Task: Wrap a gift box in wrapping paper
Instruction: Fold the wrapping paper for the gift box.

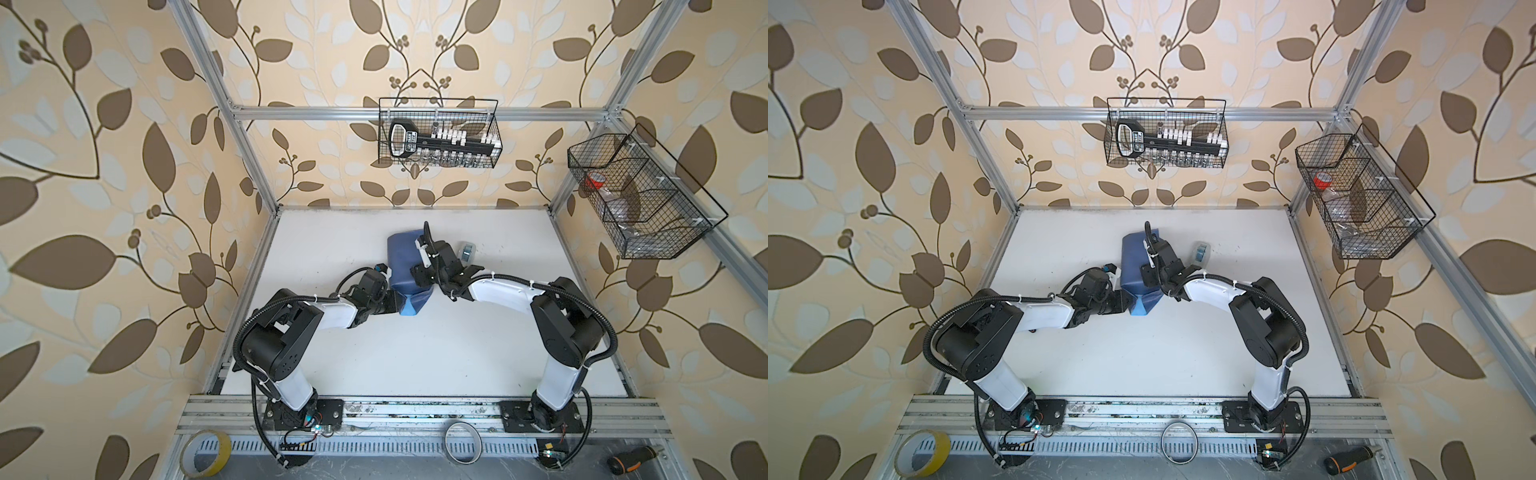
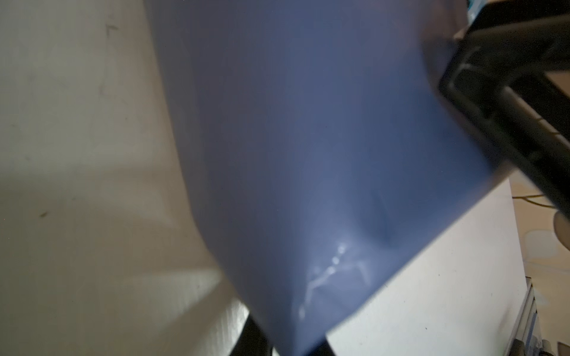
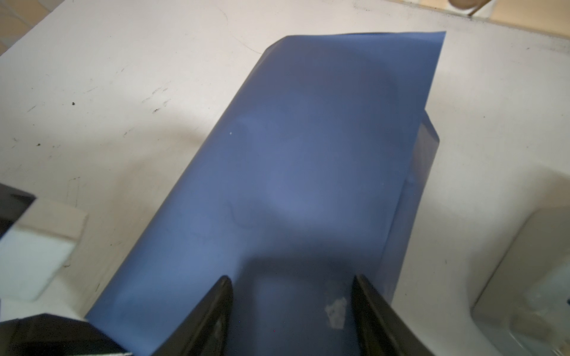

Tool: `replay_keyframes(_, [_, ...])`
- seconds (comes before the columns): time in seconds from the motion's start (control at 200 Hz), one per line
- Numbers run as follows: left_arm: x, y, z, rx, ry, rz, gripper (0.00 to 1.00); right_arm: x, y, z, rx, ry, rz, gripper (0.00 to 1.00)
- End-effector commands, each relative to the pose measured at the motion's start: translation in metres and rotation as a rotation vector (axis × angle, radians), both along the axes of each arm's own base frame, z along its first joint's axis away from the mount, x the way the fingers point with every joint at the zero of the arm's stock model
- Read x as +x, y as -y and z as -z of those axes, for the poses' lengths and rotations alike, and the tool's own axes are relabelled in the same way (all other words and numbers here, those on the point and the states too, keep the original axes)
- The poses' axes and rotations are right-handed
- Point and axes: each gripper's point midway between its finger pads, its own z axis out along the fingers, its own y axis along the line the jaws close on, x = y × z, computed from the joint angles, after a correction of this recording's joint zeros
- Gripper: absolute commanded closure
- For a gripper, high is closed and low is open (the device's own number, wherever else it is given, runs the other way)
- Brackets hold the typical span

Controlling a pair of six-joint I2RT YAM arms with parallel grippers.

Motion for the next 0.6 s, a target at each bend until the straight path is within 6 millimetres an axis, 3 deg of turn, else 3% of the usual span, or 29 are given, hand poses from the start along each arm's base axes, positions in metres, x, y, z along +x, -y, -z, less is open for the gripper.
replay_keyframes(0.0, [0.015,0.010,-0.012,-0.014,0.083,-0.008,0.85,-0.017,0.005,0.037,-0.040,-0.101,-0.023,0.37])
replay_keyframes(0.595, [0.026,0.007,-0.016,0.029,0.152,-0.060,0.80,-0.021,0.005,0.044,-0.035,-0.115,-0.025,0.38])
